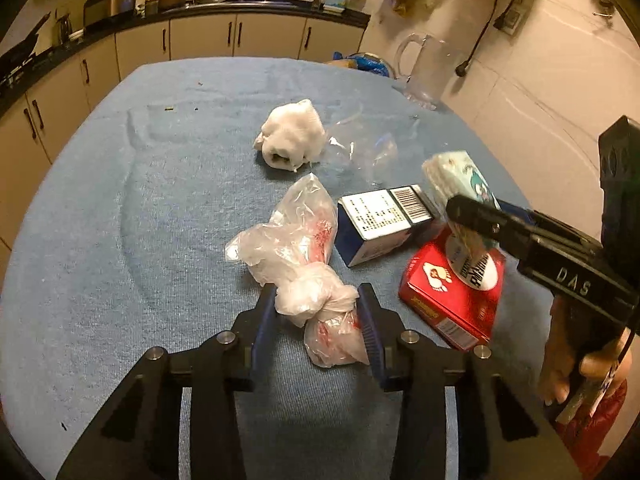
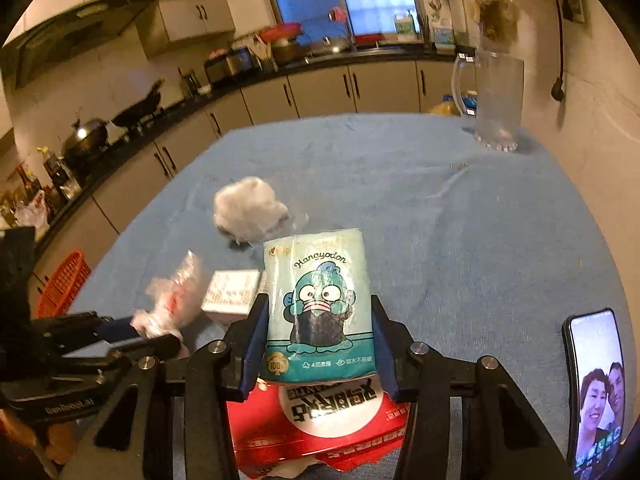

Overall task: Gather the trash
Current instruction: 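Grasp the knotted plastic bag with the left tool while the right tool grasps the tissue pack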

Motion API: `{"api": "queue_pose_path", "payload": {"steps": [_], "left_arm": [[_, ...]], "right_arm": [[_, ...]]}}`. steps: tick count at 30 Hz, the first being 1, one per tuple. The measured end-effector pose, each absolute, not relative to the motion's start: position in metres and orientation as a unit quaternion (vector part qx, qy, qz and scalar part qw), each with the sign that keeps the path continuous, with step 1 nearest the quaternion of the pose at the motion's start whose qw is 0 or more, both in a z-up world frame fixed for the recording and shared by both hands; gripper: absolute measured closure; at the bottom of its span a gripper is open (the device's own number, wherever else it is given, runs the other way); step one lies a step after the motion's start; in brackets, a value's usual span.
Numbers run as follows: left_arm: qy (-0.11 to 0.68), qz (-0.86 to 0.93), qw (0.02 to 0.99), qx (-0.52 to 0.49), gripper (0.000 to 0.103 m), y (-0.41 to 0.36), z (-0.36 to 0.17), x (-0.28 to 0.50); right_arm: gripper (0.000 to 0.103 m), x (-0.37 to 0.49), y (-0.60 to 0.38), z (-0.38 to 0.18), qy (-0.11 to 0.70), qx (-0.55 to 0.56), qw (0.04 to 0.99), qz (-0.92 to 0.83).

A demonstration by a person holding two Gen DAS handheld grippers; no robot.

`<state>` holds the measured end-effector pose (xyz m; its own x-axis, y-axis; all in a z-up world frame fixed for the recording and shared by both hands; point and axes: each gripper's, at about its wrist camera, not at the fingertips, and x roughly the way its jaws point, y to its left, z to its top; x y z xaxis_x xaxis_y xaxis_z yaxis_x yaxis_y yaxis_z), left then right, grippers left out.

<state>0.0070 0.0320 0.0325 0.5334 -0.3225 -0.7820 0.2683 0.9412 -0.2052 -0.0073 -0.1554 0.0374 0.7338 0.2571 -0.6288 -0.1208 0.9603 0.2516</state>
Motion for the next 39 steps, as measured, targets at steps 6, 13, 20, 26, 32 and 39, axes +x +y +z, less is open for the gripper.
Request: {"api": "queue_pose_path", "payload": {"steps": [6,13,20,26,32,39], "left_arm": [[0.419,-0.167,0.892,-0.036,0.064,0.058,0.047,-0.012],[0.388,-0.153,0.908,-0.039,0.064,0.089,0.066,-0.027],[0.37,-0.12,0.921,-0.036,0.064,0.123,0.072,-0.04],[0.358,-0.093,0.928,-0.046,0.064,0.158,0.075,-0.049],[0.347,-0.074,0.933,-0.064,0.064,0.189,0.077,-0.057],[0.336,-0.053,0.937,-0.085,0.064,0.219,0.083,-0.068]], "right_arm": [[0.054,-0.013,-0.147,0.047,0.323,0.094,0.933,0.128],[0.054,-0.026,-0.118,0.063,0.324,0.1,0.927,0.158],[0.054,-0.035,-0.074,0.072,0.333,0.084,0.921,0.185],[0.054,-0.033,-0.038,0.07,0.353,0.085,0.909,0.206],[0.054,-0.032,-0.002,0.073,0.362,0.068,0.902,0.228],[0.054,-0.028,0.037,0.077,0.373,0.048,0.892,0.252]]}}
